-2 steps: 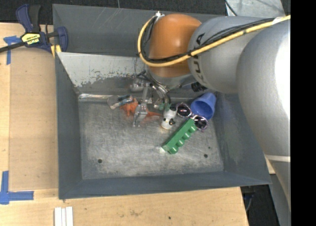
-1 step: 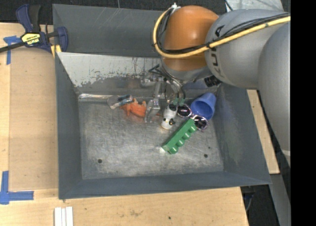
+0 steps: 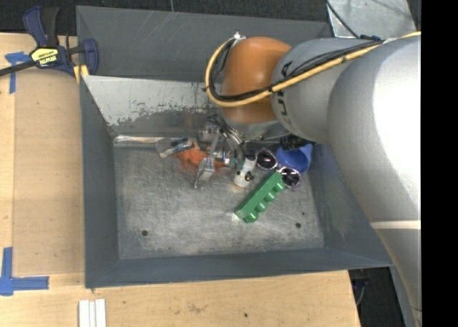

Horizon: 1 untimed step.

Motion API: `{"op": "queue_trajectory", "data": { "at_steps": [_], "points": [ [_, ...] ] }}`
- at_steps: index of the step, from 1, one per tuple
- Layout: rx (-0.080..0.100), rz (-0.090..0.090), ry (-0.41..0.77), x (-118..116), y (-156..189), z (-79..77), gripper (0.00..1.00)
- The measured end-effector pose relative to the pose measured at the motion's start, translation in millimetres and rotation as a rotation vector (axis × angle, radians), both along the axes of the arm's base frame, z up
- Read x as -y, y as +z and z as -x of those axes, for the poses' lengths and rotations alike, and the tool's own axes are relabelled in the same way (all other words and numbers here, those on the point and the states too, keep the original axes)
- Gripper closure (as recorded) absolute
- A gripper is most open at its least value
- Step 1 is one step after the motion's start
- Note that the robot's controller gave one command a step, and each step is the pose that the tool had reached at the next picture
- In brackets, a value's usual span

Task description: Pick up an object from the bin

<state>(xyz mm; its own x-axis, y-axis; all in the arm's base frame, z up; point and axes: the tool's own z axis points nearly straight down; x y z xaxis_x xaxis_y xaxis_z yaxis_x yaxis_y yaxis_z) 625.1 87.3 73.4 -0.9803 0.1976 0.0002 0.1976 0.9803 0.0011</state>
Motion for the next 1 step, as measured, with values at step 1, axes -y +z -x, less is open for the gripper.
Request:
{"op": "queue_trajectory", "data": {
  "at_steps": [1],
  "points": [
    [0.006, 0.000, 0.000, 0.3, 9.2, -0.6, 1.00]
  ]
}}
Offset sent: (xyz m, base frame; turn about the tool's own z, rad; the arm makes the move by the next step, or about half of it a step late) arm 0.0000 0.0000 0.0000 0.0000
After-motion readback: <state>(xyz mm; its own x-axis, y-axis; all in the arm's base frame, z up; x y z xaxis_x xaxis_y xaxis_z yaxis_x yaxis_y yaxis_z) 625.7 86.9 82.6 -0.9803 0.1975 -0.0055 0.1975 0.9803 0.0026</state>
